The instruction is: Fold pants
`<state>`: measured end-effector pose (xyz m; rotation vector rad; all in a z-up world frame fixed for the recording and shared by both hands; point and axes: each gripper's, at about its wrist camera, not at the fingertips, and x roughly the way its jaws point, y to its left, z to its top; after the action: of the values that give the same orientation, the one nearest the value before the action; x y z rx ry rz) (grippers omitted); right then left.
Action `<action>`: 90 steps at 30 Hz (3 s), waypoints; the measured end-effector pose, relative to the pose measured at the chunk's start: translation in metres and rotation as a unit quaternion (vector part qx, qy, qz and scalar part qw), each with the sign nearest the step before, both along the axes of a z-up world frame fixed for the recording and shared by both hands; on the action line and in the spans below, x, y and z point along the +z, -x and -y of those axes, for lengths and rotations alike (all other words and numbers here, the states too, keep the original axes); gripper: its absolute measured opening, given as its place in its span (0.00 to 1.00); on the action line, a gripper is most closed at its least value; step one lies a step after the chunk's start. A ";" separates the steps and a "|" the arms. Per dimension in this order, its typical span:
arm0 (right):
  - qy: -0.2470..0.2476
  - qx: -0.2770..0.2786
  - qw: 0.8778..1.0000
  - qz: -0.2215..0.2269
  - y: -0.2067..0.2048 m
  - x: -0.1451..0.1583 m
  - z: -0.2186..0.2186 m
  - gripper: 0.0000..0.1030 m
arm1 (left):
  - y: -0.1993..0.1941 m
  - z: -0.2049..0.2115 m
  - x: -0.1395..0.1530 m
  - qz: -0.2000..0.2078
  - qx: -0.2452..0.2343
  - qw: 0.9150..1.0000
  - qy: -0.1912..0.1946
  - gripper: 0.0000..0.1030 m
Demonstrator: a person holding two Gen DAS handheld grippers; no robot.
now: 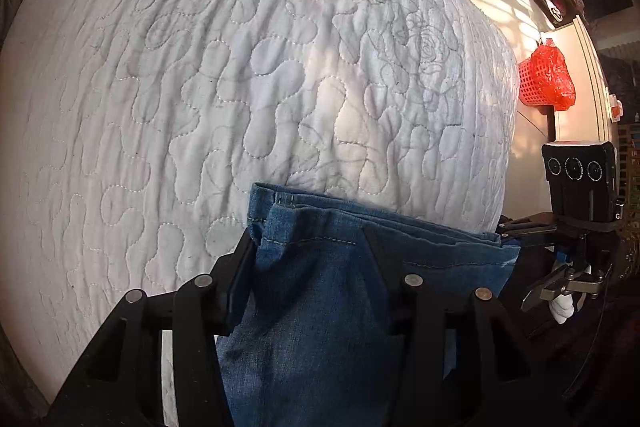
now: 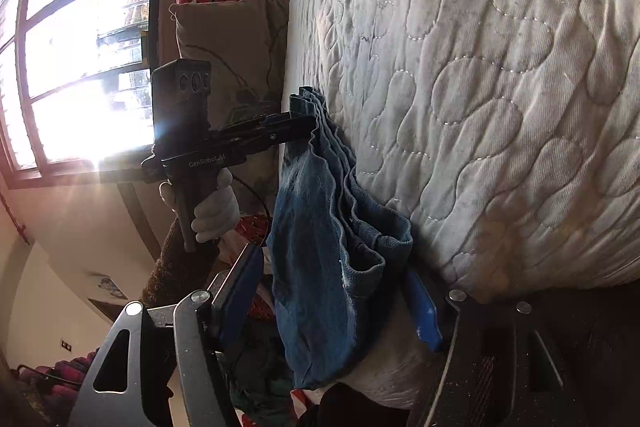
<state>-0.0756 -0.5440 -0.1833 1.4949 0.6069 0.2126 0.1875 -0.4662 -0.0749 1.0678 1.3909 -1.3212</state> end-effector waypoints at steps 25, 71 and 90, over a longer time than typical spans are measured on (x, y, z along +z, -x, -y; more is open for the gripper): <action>0.149 0.079 0.985 0.024 -0.016 0.077 -0.039 0.15 | -0.013 -0.131 0.066 -0.029 0.272 0.951 0.145 0.13; 0.387 0.396 0.831 0.056 -0.230 0.163 -0.212 0.63 | 0.095 -0.394 -0.022 -0.093 0.673 0.720 0.143 0.30; 0.506 0.538 0.670 0.080 -0.272 0.160 -0.272 0.64 | 0.097 -0.383 -0.014 -0.072 0.693 0.698 0.166 0.30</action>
<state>0.1967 -0.2721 -0.0234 -0.1168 1.1591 0.7580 0.0903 -0.0834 -0.0894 -0.4480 1.4096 -0.4057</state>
